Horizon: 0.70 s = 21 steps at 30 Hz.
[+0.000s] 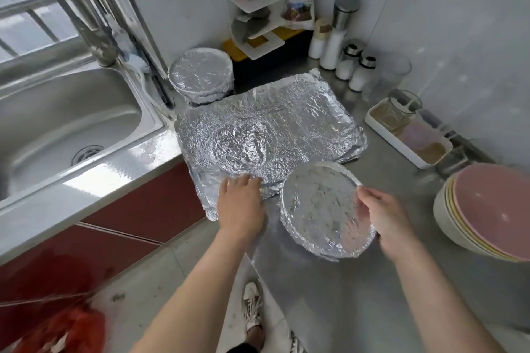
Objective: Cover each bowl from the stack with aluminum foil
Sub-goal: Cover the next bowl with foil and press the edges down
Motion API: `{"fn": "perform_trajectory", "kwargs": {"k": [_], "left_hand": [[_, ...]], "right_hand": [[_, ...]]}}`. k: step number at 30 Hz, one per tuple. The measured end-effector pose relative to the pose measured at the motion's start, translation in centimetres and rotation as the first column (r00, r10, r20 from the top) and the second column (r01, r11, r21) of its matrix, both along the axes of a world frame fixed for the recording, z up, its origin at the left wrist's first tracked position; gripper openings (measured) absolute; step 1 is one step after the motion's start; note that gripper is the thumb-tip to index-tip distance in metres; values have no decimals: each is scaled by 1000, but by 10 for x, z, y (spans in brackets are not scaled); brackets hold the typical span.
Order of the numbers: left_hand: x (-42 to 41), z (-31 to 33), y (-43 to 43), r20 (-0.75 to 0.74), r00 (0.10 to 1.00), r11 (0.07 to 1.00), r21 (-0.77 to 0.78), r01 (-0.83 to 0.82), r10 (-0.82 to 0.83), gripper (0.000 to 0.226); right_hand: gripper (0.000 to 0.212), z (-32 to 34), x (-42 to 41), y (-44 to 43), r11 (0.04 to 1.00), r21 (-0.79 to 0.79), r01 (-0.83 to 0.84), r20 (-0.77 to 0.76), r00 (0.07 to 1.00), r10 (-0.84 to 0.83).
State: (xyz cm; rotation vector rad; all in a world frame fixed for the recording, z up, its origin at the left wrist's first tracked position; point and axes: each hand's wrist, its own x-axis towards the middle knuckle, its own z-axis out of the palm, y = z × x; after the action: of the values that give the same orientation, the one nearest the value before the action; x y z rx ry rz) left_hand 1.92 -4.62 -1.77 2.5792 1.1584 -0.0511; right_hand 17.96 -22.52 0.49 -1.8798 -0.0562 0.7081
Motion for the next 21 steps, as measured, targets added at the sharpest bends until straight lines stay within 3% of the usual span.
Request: {"fn": "perform_trajectory", "kwargs": {"k": [2,7,10,13,18,21], "left_hand": [[9,-1,7,-154,982,987,101,121,-105,55],[19,-12,18,-375,897,942,143,304,-233,81],[25,-12,18,-450,856,929,133,345,-254,74],[24,-12,7,-485,812,899,108,425,-325,68],[10,-10,-36,-458,746,857,-73,511,-484,49],[-1,2,-61,-326,816,879,-184,440,-477,39]], "right_hand": [[21,5,2,9,997,20,71,-40,997,-70],[25,15,8,26,979,48,200,-72,978,-196],[22,20,14,38,960,95,262,-146,958,-246],[22,24,23,49,940,136,313,-188,940,-286],[38,24,26,54,951,121,284,-148,952,-266],[36,23,25,47,967,69,244,-112,965,-235]]}}
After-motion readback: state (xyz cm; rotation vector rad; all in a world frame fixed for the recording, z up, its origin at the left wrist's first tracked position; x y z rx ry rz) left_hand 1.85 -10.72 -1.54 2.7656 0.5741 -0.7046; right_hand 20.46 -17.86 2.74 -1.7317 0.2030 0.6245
